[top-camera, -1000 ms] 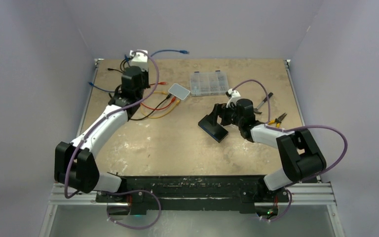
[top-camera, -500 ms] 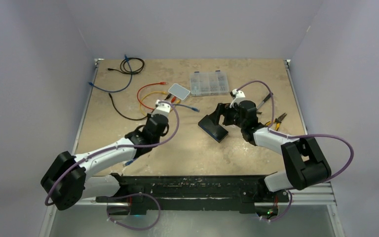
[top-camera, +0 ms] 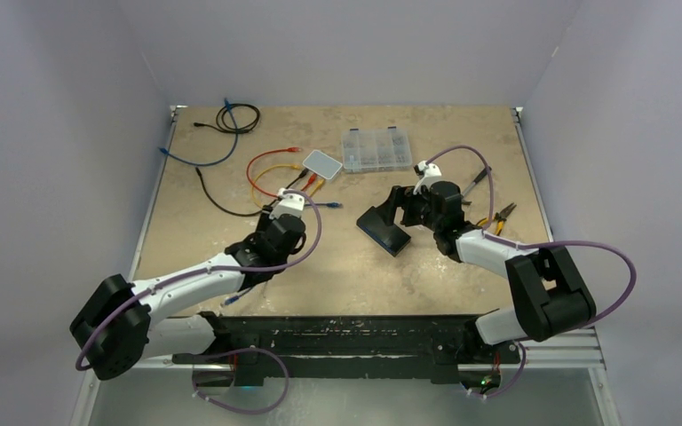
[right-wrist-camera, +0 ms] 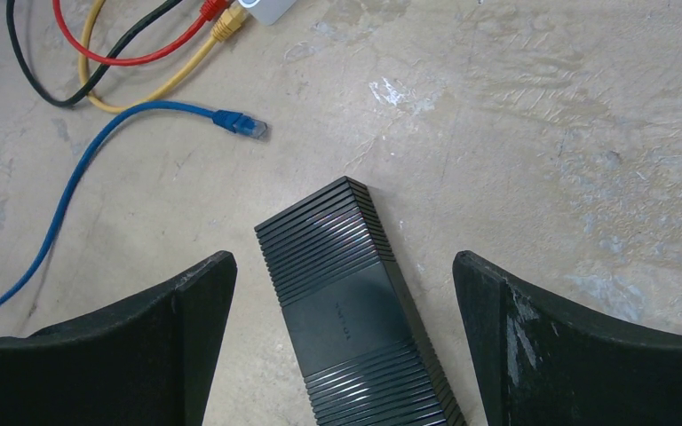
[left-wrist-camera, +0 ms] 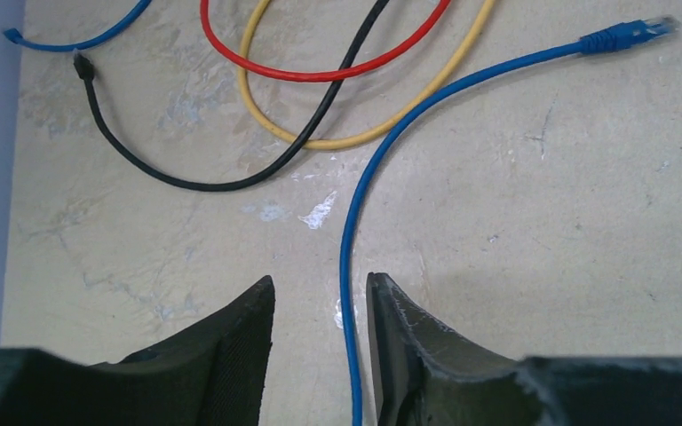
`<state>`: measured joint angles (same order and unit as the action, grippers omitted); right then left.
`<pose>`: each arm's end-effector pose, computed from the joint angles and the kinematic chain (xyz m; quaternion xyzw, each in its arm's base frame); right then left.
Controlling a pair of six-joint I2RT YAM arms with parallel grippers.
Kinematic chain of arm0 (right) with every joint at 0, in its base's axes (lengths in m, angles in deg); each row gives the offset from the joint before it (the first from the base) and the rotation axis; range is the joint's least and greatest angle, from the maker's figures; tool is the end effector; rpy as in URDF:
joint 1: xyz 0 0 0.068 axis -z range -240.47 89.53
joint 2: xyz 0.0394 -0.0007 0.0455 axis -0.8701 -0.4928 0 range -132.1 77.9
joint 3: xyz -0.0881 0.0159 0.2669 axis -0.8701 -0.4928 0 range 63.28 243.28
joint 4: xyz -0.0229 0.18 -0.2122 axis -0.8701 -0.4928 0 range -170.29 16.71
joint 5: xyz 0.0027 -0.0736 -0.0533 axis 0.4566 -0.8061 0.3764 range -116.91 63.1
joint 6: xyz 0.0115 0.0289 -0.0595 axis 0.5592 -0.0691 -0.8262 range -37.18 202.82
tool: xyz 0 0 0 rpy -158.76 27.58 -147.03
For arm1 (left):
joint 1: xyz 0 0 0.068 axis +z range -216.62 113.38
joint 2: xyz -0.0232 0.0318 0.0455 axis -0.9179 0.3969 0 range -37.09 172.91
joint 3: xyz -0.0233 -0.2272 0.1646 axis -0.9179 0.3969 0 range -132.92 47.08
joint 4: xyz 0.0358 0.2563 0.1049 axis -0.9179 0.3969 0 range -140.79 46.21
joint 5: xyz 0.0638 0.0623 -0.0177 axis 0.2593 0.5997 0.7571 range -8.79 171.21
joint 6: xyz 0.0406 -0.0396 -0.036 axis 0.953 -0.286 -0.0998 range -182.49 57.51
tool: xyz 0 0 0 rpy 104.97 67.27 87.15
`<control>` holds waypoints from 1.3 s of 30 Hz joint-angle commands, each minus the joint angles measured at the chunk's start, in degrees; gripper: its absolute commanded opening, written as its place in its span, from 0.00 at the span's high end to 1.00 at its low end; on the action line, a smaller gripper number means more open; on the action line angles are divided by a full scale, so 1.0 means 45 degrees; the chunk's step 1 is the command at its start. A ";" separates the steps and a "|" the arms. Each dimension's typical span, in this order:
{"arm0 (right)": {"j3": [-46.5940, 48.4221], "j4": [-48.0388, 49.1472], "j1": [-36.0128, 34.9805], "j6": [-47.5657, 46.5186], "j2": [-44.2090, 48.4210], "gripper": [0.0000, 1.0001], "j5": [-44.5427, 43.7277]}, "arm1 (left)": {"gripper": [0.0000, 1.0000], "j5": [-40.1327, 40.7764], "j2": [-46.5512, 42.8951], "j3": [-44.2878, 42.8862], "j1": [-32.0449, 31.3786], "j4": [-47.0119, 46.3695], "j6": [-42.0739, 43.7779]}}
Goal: Insert the plug into the switch port
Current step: Place the connector at the center of the board, then pick up the connector from the center of the board.
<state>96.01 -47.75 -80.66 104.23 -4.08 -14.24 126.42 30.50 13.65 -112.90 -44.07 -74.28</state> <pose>0.2919 0.1198 0.1724 -0.0514 0.8328 0.2793 0.4753 0.2021 -0.1561 0.1942 0.0964 0.8492 0.1194 0.5052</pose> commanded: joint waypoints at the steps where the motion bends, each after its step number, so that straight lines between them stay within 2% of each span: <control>1: 0.0011 0.0474 0.0013 0.0008 0.0227 0.06 -0.0026 | 0.55 -0.0567 0.0155 -0.0964 -0.0048 0.0044 0.0059; 6: 0.0084 0.0489 0.0013 0.0008 0.0117 0.06 0.0242 | 0.40 -0.2119 0.0958 -0.1861 -0.0047 -0.0611 0.1525; 9: 0.0114 0.0542 0.0013 0.0008 0.0026 0.06 0.0380 | 0.36 -0.3456 0.2238 -0.2981 0.0124 -0.0699 0.2944; 14: 0.0106 0.0555 0.0013 0.0028 0.0022 0.06 0.0448 | 0.37 -0.8267 0.4355 -0.4649 0.2092 -0.0641 0.3595; 16: 0.0085 0.0549 0.0013 0.0028 0.0049 0.06 0.0429 | 0.37 -0.9642 0.5048 -0.5150 0.2712 -0.0651 0.3790; 22: 0.0111 0.0628 0.0013 0.0047 -0.0056 0.06 0.0583 | 0.41 -1.1377 0.7543 -0.7599 0.3350 0.0889 0.4794; 26: 0.0136 0.0615 0.0013 0.0067 -0.0133 0.06 0.0642 | 0.50 -1.1820 0.8969 -0.9227 0.3391 0.2023 0.5143; 30: 0.0153 0.0614 0.0013 0.0047 -0.0142 0.06 0.0662 | 0.58 -1.1706 0.9822 -0.9525 0.3474 0.1928 0.5445; 39: 0.0246 0.0651 0.0013 0.0066 -0.0378 0.06 0.0778 | 0.66 -1.2412 1.0615 -0.9545 0.3781 0.2352 0.5190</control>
<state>96.01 -46.85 -80.66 104.25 -5.41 -12.12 73.40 76.84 -28.44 -96.44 -35.21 -50.96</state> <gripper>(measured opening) 0.940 0.372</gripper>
